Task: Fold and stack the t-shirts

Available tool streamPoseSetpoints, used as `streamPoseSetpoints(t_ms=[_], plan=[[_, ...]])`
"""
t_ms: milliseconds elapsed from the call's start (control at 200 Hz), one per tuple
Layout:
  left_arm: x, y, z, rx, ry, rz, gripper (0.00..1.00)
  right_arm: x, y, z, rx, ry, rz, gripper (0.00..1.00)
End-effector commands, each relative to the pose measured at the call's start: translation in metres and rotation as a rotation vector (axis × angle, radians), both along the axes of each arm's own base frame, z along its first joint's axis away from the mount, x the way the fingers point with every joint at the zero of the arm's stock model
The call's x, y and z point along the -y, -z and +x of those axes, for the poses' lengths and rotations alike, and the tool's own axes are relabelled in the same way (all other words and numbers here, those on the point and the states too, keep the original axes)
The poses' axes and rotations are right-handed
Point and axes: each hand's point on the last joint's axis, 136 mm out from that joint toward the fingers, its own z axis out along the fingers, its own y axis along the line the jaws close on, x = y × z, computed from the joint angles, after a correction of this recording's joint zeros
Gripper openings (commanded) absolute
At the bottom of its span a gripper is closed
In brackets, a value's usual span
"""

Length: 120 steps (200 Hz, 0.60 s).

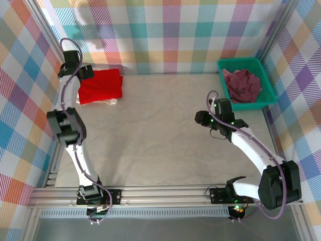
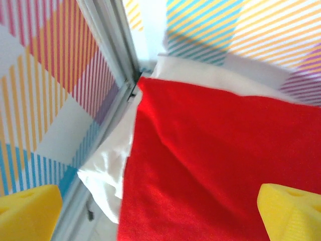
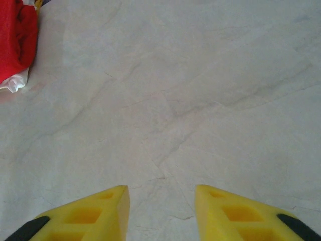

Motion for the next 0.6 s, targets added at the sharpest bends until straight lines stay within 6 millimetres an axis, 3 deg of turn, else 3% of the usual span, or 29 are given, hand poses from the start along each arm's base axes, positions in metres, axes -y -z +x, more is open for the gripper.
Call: streamPoseSetpoints(t_ms=[0, 75, 155, 220, 315, 410, 595], plan=[[0.059, -0.099, -0.031, 0.396, 0.102, -0.129, 1.00, 0.002, -0.010, 0.017, 0.064, -0.013, -0.055, 0.44], [0.090, -0.077, -0.070, 0.389, 0.123, -0.123, 1.00, 0.013, -0.006, 0.024, 0.089, 0.012, -0.133, 0.50], [0.113, -0.045, -0.109, 0.361, 0.129, -0.086, 1.00, 0.031, -0.001, 0.032, 0.125, 0.065, -0.237, 0.75], [0.121, -0.015, -0.138, 0.336, 0.120, -0.072, 1.00, 0.044, 0.003, 0.037, 0.165, 0.103, -0.314, 0.92], [0.118, 0.037, -0.172, 0.276, 0.108, -0.060, 1.00, 0.059, 0.003, 0.044, 0.247, 0.131, -0.402, 0.97], [0.111, 0.079, -0.188, 0.224, 0.099, -0.004, 1.00, 0.074, 0.007, 0.049, 0.304, 0.161, -0.460, 0.98], [0.113, 0.125, -0.184, 0.231, 0.155, 0.024, 1.00, 0.112, 0.028, 0.061, 0.349, 0.227, -0.547, 1.00]])
